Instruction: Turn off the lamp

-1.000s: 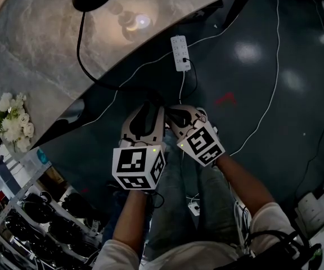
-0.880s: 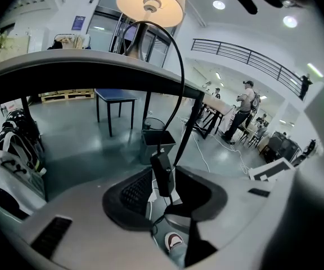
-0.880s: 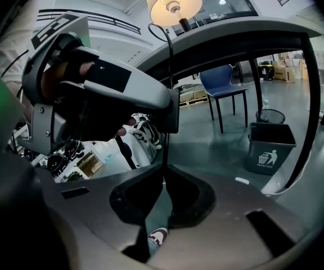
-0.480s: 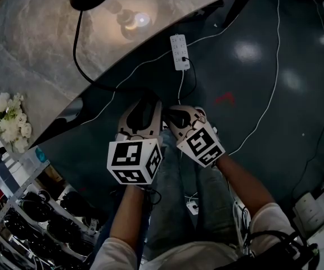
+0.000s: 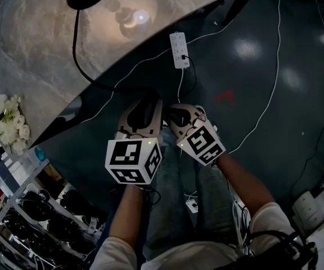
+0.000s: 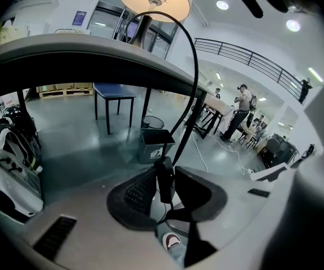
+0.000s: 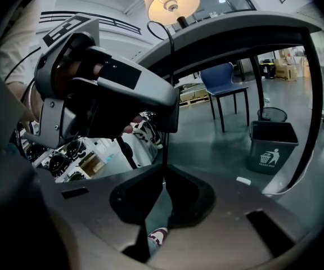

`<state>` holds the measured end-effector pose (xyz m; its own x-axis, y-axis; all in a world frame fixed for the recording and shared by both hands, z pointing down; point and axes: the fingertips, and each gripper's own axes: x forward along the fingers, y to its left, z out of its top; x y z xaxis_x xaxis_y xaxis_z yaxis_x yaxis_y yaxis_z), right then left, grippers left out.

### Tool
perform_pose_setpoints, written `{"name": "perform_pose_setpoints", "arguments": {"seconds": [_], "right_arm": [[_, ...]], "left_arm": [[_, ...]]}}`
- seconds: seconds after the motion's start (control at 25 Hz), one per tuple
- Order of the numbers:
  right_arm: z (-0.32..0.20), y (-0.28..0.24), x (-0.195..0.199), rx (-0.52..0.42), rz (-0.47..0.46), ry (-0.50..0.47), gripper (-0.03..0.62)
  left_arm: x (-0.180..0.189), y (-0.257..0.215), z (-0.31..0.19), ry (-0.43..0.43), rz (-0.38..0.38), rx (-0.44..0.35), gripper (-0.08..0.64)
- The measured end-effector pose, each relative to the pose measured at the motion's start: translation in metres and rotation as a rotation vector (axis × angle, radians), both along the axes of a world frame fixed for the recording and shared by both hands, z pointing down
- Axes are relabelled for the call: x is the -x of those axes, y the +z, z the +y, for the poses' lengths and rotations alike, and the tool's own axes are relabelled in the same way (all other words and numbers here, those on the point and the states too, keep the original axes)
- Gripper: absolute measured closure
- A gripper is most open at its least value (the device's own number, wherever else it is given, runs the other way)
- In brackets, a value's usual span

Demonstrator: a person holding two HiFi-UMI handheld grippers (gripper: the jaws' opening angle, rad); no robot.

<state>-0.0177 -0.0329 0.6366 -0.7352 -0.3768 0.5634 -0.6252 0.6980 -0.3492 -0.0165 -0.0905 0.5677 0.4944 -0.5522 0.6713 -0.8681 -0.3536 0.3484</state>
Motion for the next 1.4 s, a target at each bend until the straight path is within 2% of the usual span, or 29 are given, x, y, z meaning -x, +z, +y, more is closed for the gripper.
{"name": "perform_pose_setpoints", "arguments": {"seconds": [0.56,0.72,1.16,1.4], "right_arm": [[-0.0015,0.0016,-0.0002,0.004,-0.013,0.008,0.577],[-0.0009,0.0014,-0.0001,0.001,-0.014,0.003,0.577],[0.0023,0.0024,-0.0008,0.007,-0.012,0.003,0.577],[0.0011,0.0023,-0.0005,0.006,-0.018,0.016,0.577]], "left_arm": [[-0.0037,0.0008,-0.002,-0.001,0.017,-0.003,0.462],[-0.0057,-0.0002,-0.0026,-0.013,0.035,-0.002,0.485],[-0.005,0.0015,0.0001,-0.023,0.04,0.008,0.483],[-0.0056,0.0004,0.0001,-0.013,0.068,-0.002,0.482]]}}
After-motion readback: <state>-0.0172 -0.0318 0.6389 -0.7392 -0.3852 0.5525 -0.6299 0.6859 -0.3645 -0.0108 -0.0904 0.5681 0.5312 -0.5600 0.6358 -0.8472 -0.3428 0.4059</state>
